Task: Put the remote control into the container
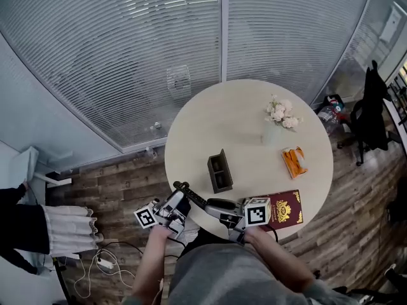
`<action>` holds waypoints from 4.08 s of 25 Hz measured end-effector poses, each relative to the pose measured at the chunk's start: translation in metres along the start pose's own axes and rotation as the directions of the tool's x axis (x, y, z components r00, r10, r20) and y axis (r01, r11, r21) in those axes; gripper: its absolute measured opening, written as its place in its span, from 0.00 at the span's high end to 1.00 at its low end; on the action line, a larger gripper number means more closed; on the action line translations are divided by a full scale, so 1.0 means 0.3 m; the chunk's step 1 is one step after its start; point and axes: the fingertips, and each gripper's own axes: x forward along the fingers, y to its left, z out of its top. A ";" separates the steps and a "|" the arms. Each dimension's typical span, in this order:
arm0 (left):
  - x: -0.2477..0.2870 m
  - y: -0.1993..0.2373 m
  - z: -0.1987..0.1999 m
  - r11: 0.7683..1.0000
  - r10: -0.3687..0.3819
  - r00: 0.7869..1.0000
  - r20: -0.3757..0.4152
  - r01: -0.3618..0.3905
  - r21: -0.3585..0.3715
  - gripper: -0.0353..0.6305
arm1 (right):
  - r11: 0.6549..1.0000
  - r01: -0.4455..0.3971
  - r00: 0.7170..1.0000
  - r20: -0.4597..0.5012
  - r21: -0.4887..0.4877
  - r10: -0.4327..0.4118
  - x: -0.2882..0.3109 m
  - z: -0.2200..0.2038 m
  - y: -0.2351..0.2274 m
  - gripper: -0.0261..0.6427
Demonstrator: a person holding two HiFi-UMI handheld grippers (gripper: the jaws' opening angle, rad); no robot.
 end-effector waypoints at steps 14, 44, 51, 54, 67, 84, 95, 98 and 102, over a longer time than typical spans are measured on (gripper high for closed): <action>0.026 -0.011 -0.112 0.998 0.058 0.998 -0.020 -0.057 0.017 0.51 | 0.997 0.011 1.000 -0.019 -0.076 -0.013 -0.109 -0.027 0.001 0.63; 0.076 -0.055 -0.189 0.998 0.067 0.996 -0.056 -0.066 0.017 0.62 | 0.993 -0.063 0.998 0.004 -0.101 0.063 -0.201 -0.051 0.035 0.63; 0.047 -0.070 -0.162 1.000 0.023 1.000 -0.014 -0.023 0.014 0.62 | 0.990 -0.137 0.989 0.051 0.027 0.136 -0.178 -0.036 0.046 0.63; 0.042 -0.065 -0.147 0.999 0.032 0.999 0.000 -0.032 0.017 0.65 | 0.984 -0.162 0.985 0.066 0.078 0.157 -0.160 -0.040 0.041 0.63; 0.059 -0.034 -0.088 0.998 0.031 0.999 -0.033 -0.029 0.055 0.65 | 0.992 -0.120 0.990 0.077 0.041 0.117 -0.118 -0.006 0.003 0.63; 0.066 0.013 0.011 0.995 0.030 0.998 -0.052 -0.025 0.099 0.66 | 0.874 0.393 0.918 0.059 -0.286 -0.393 -0.236 -0.015 -0.304 0.72; 0.074 0.046 0.046 0.995 0.018 0.997 -0.079 -0.010 0.097 0.66 | 0.520 0.351 0.432 -0.358 -0.779 -0.828 -0.344 -0.409 -0.627 0.94; 0.088 0.067 0.038 0.996 0.030 0.994 -0.103 -0.021 0.087 0.66 | 0.516 0.347 0.349 -0.403 -0.783 -0.846 -0.346 -0.442 -0.666 0.94; 0.105 0.094 0.027 0.996 0.035 0.990 -0.133 -0.024 0.084 0.66 | 0.512 0.343 0.264 -0.443 -0.787 -0.857 -0.344 -0.471 -0.711 0.94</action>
